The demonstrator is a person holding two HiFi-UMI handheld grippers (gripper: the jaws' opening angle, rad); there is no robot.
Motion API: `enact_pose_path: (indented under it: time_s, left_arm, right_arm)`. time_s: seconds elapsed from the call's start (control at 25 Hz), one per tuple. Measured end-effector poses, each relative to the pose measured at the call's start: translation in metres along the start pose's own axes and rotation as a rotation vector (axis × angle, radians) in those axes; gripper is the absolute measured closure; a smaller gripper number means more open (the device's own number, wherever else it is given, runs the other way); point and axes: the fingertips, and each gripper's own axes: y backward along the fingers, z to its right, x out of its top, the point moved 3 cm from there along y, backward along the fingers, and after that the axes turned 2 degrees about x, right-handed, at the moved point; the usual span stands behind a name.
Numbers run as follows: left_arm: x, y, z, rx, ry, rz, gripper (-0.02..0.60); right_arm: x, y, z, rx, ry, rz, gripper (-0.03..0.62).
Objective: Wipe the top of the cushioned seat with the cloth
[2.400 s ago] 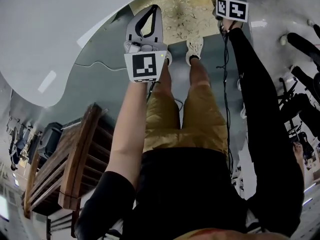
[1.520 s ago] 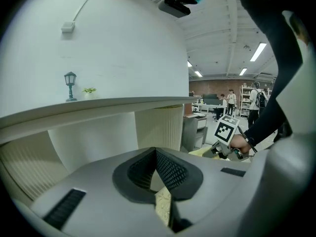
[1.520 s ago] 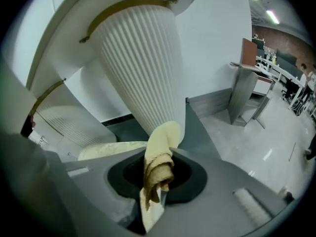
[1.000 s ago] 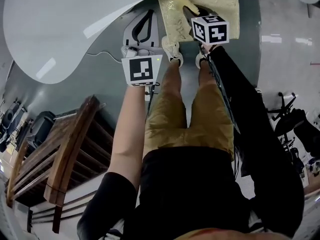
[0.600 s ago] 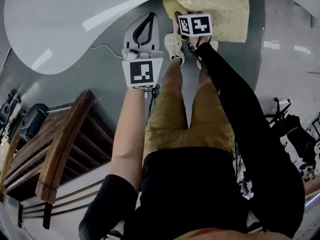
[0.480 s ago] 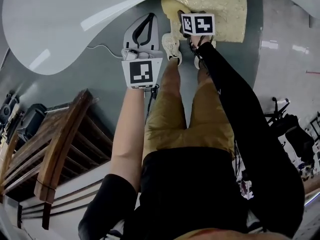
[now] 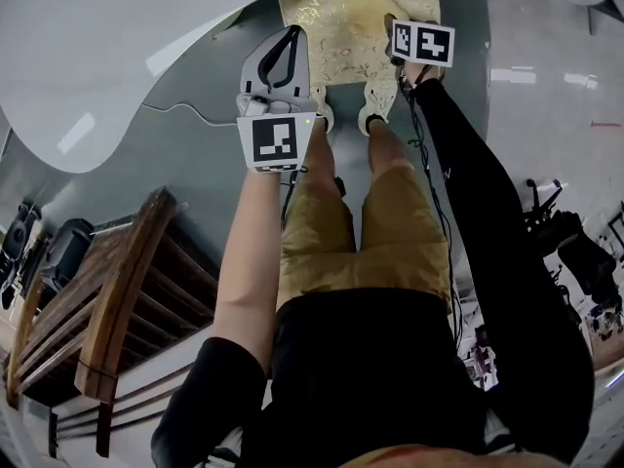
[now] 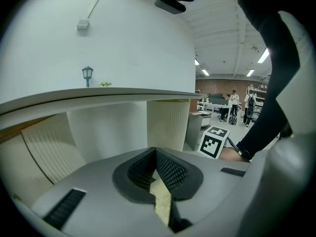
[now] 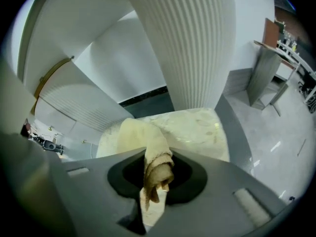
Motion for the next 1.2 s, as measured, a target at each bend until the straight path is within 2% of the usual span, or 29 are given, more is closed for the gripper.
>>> enact_pose_path:
  time_s: [0.28, 0.48, 0.64, 0.88, 1.04, 1.2]
  left_arm:
    - [0.012, -0.029, 0.047, -0.053, -0.033, -0.013, 0.577]
    - [0.024, -0.040, 0.065, -0.054, -0.051, -0.008, 0.577]
    - [0.022, -0.043, 0.069, -0.043, -0.050, -0.011, 0.577]
    - [0.012, -0.039, 0.072, -0.054, -0.024, -0.017, 0.577]
    - [0.010, -0.032, 0.064, -0.055, -0.028, -0.007, 0.577]
    - [0.005, -0.022, 0.043, -0.030, -0.011, 0.005, 0.577]
  right_arm:
    - [0.014, 0.033, 0.094, -0.090, -0.057, 0.019, 0.537]
    - [0.022, 0.056, 0.146, -0.175, -0.054, 0.051, 0.537]
    - [0.019, 0.065, 0.171, -0.215, -0.071, 0.072, 0.537]
    - [0.010, 0.079, 0.168, -0.224, -0.081, 0.113, 0.539]
    - [0.009, 0.084, 0.147, -0.162, -0.079, 0.155, 0.537]
    - [0.017, 0.086, 0.111, -0.110, -0.026, 0.203, 0.537]
